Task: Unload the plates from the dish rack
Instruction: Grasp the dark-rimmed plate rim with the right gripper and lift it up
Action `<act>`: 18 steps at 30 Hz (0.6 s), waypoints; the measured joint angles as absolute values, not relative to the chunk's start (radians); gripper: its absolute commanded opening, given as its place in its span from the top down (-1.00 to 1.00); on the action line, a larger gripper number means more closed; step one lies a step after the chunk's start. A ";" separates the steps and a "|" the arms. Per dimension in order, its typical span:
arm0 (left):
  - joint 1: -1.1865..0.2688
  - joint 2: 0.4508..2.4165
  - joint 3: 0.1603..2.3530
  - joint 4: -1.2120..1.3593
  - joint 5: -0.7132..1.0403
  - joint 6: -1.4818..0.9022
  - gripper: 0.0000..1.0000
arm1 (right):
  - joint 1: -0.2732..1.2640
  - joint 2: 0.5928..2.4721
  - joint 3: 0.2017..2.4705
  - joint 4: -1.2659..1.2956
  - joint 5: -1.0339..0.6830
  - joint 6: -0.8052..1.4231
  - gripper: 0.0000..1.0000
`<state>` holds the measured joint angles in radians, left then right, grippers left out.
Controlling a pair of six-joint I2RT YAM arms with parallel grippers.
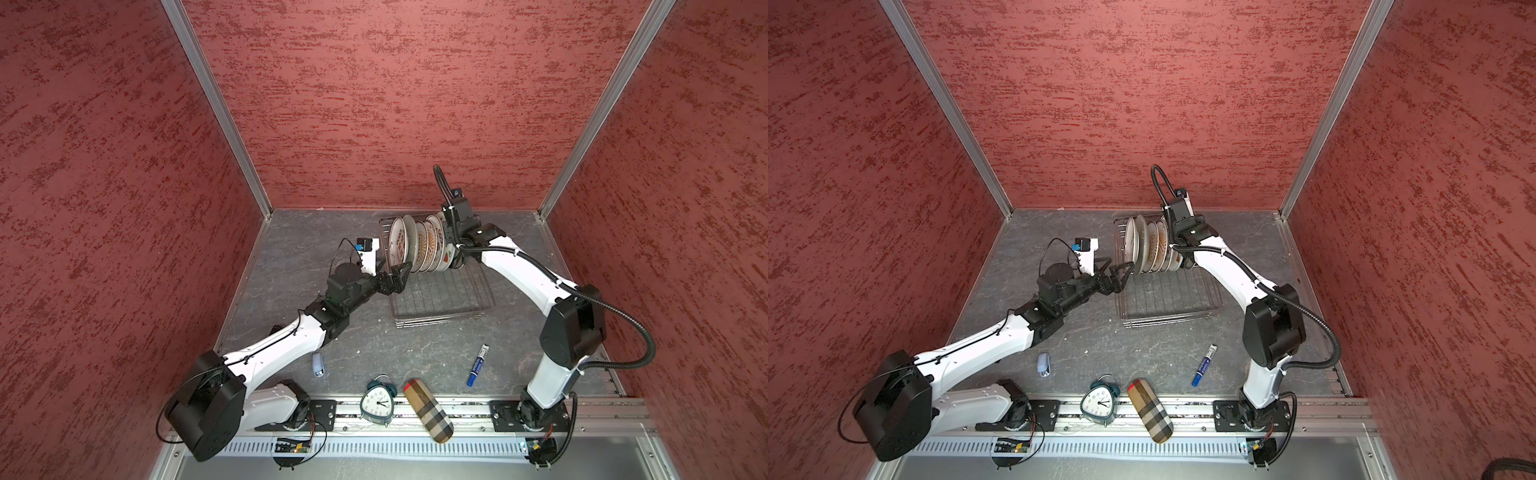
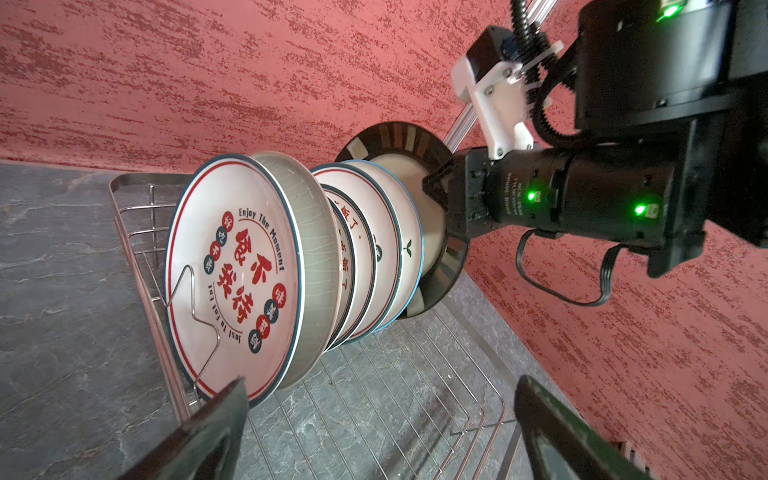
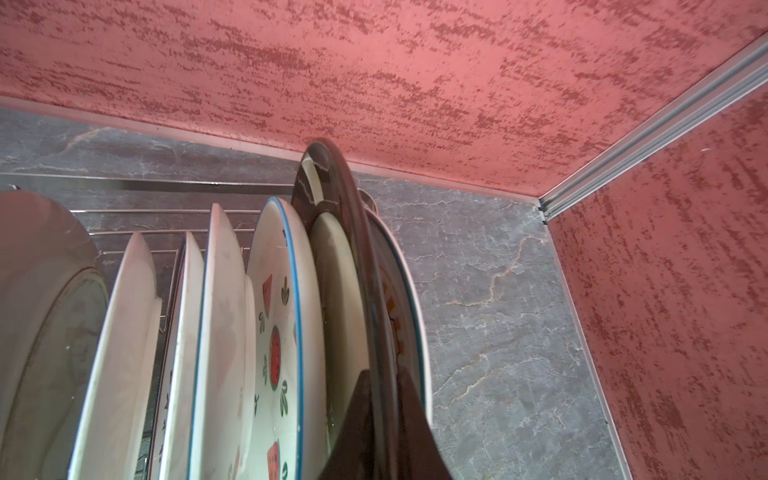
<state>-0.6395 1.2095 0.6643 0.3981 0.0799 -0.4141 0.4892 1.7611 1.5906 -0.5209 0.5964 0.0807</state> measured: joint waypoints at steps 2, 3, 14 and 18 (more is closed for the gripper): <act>-0.639 1.206 0.661 0.398 0.080 -0.414 -0.99 | 0.489 1.738 1.591 -0.522 0.602 0.080 1.00; -0.639 1.203 0.658 0.398 0.080 -0.415 -0.99 | 0.489 1.725 1.591 -0.523 0.608 0.078 1.00; -0.639 1.176 0.653 0.397 0.097 -0.438 -0.99 | 0.494 1.610 1.587 -0.537 0.679 0.078 1.00; -0.639 1.159 0.653 0.380 0.104 -0.445 -0.99 | 0.504 1.538 1.540 -0.532 0.693 0.079 1.00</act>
<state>-0.6388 1.1591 0.6525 0.3801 0.1036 -0.4454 0.5041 1.5383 1.5402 -0.5323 0.6926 0.0788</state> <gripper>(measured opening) 0.994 0.102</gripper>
